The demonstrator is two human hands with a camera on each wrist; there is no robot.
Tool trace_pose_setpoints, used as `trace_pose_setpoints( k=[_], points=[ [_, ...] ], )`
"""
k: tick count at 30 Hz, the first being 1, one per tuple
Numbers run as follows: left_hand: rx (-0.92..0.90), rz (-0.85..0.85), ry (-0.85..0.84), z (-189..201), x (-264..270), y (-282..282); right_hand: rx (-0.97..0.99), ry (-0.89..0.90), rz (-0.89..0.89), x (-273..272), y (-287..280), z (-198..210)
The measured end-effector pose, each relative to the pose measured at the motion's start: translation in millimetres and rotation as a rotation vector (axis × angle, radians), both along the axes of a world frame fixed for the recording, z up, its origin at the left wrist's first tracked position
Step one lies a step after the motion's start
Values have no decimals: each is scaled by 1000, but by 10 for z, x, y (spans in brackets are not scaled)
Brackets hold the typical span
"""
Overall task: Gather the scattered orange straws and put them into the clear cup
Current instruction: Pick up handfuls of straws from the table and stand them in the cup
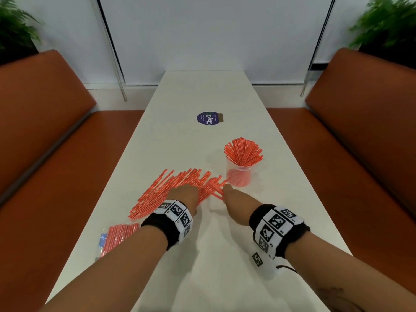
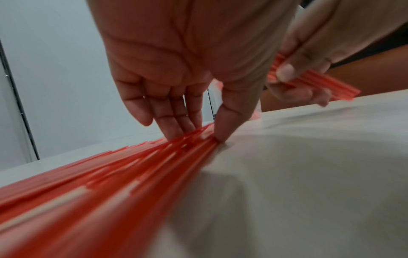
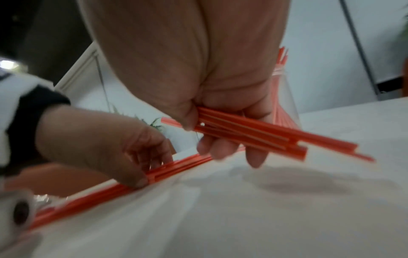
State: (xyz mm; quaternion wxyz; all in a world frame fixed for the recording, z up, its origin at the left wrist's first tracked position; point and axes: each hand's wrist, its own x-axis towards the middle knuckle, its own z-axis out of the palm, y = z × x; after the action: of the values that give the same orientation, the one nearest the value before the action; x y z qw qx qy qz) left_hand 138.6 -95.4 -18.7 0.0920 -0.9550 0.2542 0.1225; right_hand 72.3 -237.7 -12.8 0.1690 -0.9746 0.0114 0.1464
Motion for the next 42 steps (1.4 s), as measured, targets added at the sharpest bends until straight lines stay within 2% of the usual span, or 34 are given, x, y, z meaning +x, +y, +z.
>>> trace_pose_setpoints(
  k=[6, 10, 14, 20, 24, 27, 30, 33, 36, 38, 42],
  points=[
    [-45, 20, 11, -89, -12, -87, 241, -130, -124, -94, -117, 9],
    [4, 79, 18, -149, 9, -114, 256, -168, -162, -188, -157, -14],
    [45, 76, -11, -183, -1, -114, 319, -244, -283, -209, -234, -18],
    [-106, 110, -19, -117, 45, -90, 423, -332, -407, -220, -294, 44],
    [-246, 143, 27, -22, 58, -72, 416, -304, -452, -229, -350, 51],
    [-386, 205, 63, 35, 66, -61, 306, -152, -436, -238, -365, 29],
    [-570, 291, 74, 50, 97, -39, 212, -34, -328, -259, -316, 17],
    [-778, 393, 77, 106, 114, -55, 256, -33, -230, -264, -278, 52],
    [-1009, 510, 146, 162, 151, -85, 338, -102, -210, -254, -249, 117],
    [-1231, 600, 278, 189, 187, -91, 400, -161, -203, -234, -205, 176],
    [-1858, 782, 605, 313, 169, -98, 516, -184, -100, -198, -36, 273]
  ],
)
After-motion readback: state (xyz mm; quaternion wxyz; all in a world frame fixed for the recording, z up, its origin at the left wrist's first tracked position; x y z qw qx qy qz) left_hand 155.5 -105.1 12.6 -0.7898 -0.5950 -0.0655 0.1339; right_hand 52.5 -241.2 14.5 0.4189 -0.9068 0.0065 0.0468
